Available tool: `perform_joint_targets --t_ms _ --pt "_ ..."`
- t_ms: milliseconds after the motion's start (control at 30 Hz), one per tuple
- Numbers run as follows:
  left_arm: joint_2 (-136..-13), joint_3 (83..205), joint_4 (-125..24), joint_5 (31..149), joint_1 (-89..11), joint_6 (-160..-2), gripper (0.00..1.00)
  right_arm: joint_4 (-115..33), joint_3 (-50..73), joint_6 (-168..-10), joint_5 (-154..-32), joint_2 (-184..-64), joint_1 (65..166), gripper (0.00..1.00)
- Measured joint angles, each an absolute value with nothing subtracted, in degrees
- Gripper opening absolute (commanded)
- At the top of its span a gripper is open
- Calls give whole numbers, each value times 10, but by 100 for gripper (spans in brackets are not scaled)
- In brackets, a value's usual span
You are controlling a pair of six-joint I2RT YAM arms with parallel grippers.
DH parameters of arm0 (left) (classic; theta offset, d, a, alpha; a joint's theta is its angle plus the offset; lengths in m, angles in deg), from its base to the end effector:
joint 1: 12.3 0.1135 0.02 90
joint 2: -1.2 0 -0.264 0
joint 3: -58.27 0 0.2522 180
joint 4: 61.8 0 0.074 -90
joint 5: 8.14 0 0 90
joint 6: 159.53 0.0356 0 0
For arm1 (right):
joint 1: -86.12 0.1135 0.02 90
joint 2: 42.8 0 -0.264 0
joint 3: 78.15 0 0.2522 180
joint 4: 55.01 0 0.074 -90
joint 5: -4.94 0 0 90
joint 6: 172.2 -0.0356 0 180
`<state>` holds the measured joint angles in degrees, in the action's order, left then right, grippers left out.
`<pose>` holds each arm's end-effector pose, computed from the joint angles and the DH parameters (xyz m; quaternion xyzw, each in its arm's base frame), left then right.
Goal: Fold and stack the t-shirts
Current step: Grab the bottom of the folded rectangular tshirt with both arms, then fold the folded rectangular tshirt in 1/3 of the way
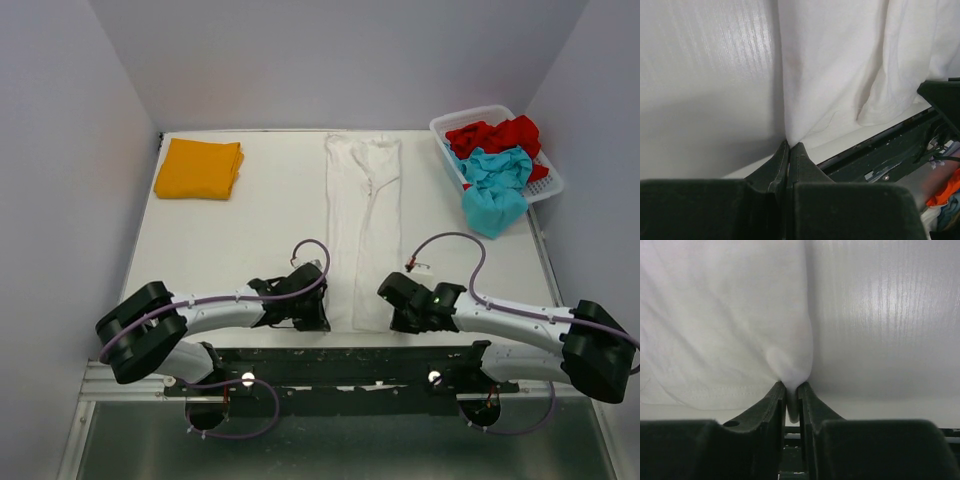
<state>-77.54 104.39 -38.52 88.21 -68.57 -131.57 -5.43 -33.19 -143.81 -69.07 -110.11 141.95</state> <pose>0.1312 -0.2036 0.1459 -0.0318 0.9542 -0.2785 0.1046 0.1120 0.1475 0.1583 0.0711 0.9756 0.0616 0.1981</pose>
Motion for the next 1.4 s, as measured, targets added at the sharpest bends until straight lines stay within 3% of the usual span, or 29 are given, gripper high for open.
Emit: perform_joint_targets --t_ms 67,167,533,767,1033,1267,1400 --pt "-771 1041 -384 879 -686 -1317 0 -53 -337 -1446 -692 -1092 1420 21" --pt "-760 1034 -381 877 -686 -1317 0 -53 -356 -1455 -705 -1061 1420 1" --pt "-703 1009 -382 881 -736 -1316 0 -53 -416 -1451 -780 -933 1420 1" --pt "-659 1054 -347 879 -746 -1275 0 -41 -363 -1436 -763 -904 1420 1" --pt "-699 1188 -339 886 -621 -1205 0 -41 -238 -1393 -607 -991 1399 1" --pt "-814 1321 -315 886 -527 -1148 0 -208 -195 -1276 -602 -1106 1228 1" --pt "-903 1424 -295 887 -493 -1121 0 -283 -148 -1228 -616 -1186 1180 1"
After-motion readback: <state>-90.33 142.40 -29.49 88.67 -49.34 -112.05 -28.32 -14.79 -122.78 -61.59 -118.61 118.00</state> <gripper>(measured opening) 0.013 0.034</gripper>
